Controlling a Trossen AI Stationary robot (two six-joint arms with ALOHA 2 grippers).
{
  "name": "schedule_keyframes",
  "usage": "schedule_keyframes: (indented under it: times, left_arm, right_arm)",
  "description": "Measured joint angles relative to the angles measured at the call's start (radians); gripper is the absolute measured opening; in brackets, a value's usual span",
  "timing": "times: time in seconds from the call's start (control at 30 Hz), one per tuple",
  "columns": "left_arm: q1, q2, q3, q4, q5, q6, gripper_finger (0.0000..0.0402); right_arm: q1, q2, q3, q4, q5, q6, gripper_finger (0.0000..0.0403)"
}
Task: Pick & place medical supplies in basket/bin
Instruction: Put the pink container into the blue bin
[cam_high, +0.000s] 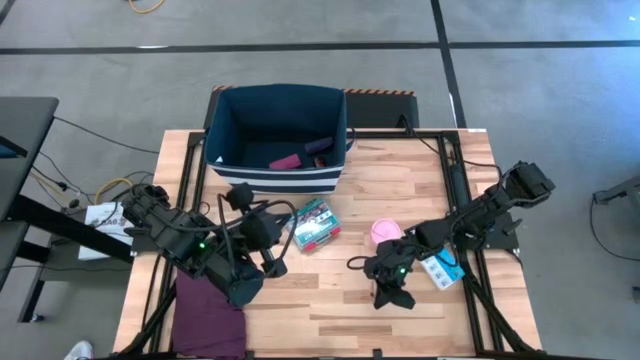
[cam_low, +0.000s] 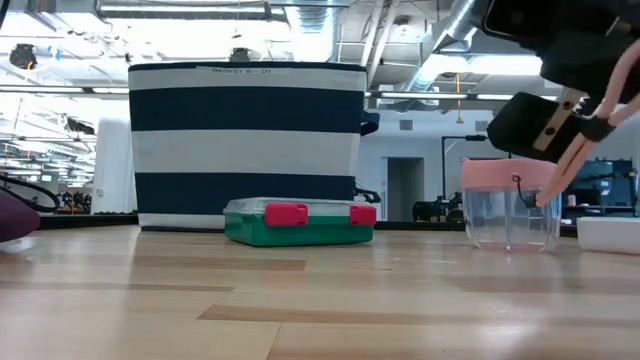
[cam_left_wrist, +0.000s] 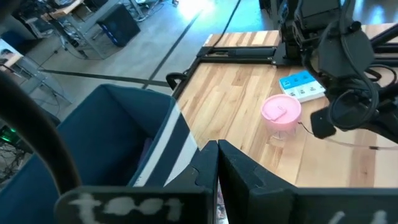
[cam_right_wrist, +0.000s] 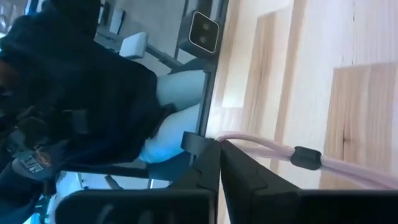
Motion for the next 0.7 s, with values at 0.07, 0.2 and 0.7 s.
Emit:
schedule_keyframes:
  times: [0.07,0.2,0.7]
  left_arm:
    - [0.000,0.000,0.000,0.000,0.004,0.000,0.0000]
    - [0.000,0.000,0.000,0.000,0.004,0.000,0.0000]
    - [0.004,-0.002,-0.026,0.004,-0.004,0.000,0.0000]
  right_arm:
    - [0.004,0.000,0.000,-0.006,0.003,0.018,0.0003]
    - [0.011,0.000,0.000,-0.009,0.007,0.024,0.0015]
    - [0.090,0.000,0.000,-0.102,0.152,0.008,0.0114]
